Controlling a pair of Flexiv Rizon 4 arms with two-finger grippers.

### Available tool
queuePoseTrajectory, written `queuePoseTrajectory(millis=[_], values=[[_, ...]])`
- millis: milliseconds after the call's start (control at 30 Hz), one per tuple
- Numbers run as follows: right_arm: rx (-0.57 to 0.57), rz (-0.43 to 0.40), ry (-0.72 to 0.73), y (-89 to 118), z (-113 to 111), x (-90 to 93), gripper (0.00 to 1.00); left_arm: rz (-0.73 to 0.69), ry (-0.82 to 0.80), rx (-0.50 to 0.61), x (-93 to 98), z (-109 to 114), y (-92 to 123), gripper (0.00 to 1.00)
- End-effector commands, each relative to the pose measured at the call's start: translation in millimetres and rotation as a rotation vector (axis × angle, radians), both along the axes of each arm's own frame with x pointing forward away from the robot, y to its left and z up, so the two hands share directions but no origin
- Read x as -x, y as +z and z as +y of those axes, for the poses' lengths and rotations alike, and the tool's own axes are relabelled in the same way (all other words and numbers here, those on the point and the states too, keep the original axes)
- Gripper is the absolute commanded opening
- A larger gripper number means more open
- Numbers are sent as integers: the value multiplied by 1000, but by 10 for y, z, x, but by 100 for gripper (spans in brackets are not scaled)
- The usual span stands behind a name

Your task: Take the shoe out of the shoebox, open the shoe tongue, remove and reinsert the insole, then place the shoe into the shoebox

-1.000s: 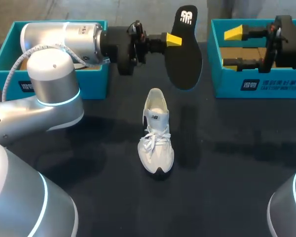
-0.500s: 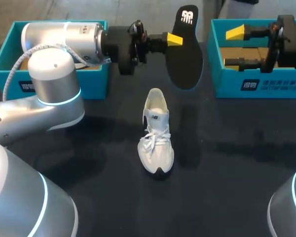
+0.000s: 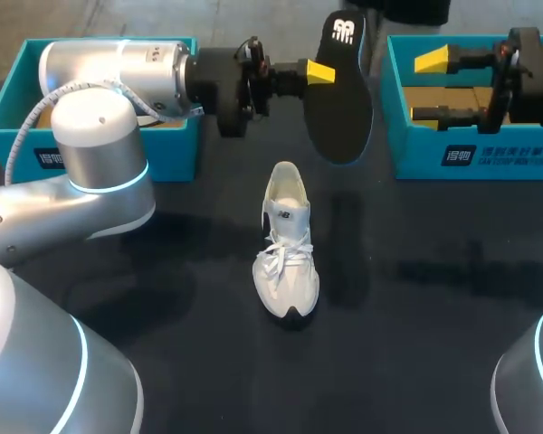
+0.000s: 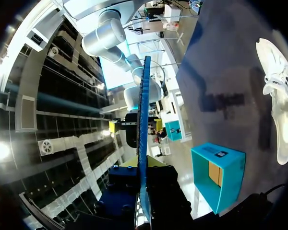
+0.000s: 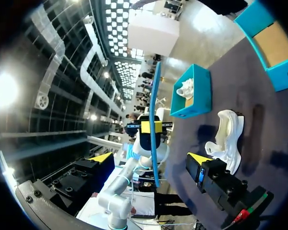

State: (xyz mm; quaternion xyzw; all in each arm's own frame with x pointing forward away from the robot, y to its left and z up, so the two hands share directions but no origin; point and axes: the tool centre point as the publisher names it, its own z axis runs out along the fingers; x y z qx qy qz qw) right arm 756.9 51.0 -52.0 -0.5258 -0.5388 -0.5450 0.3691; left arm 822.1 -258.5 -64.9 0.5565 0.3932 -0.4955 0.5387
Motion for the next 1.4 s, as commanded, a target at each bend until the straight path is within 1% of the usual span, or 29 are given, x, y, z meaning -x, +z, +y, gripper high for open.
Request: queuePoseTrajectory(millis=[33,67,167,267,300,333,400,433,467,533,567,600,633,667,700,733,800,833,900,933,967,1400], values=[[2,0,-2,0,14,-1,100,-1,0,1,-6,-12,-5,0],[2,0,-2,0,14,-1,100,-1,0,1,-6,-12,-5,0],[2,0,-2,0,14,-1,100,106,-4,-15,-17,9,0,0],[2,0,-2,0,14,-1,100,274,-5,-45,-22,30,-14,0],[2,0,-2,0,14,-1,100,317,-23,-21,-12,51,0,0],[2,0,-2,0,14,-1,100,386,-13,-43,-10,53,5,0],[2,0,-2,0,14,-1,100,482,-9,-53,0,62,29,0],[2,0,-2,0,14,-1,100,582,-5,-80,-2,62,36,0],[2,0,-2,0,14,-1,100,582,-15,-69,3,66,55,0],[2,0,-2,0,14,-1,100,723,-13,-102,-7,74,70,0],[2,0,-2,0,14,-1,100,766,7,-128,-7,81,67,0],[2,0,-2,0,14,-1,100,856,13,-171,-10,84,39,0],[2,0,-2,0,14,-1,100,925,7,-189,-6,85,14,0],[2,0,-2,0,14,-1,100,1015,18,-174,-1,85,-2,0],[2,0,-2,0,14,-1,100,1111,33,-200,-7,79,-16,0],[2,0,-2,0,14,-1,100,1168,55,-226,-11,79,-48,0],[2,0,-2,0,14,-1,100,1365,48,-223,-23,80,-91,0],[2,0,-2,0,14,-1,100,1412,75,-193,-42,81,-95,0],[2,0,-2,0,14,-1,100,1588,13,-181,-58,81,-107,0],[2,0,-2,0,14,-1,100,1612,2,-159,-73,74,-103,0],[2,0,-2,0,14,-1,100,1612,-16,-168,-80,70,-104,0],[2,0,-2,0,14,-1,100,1612,-16,-168,-80,70,-104,0]])
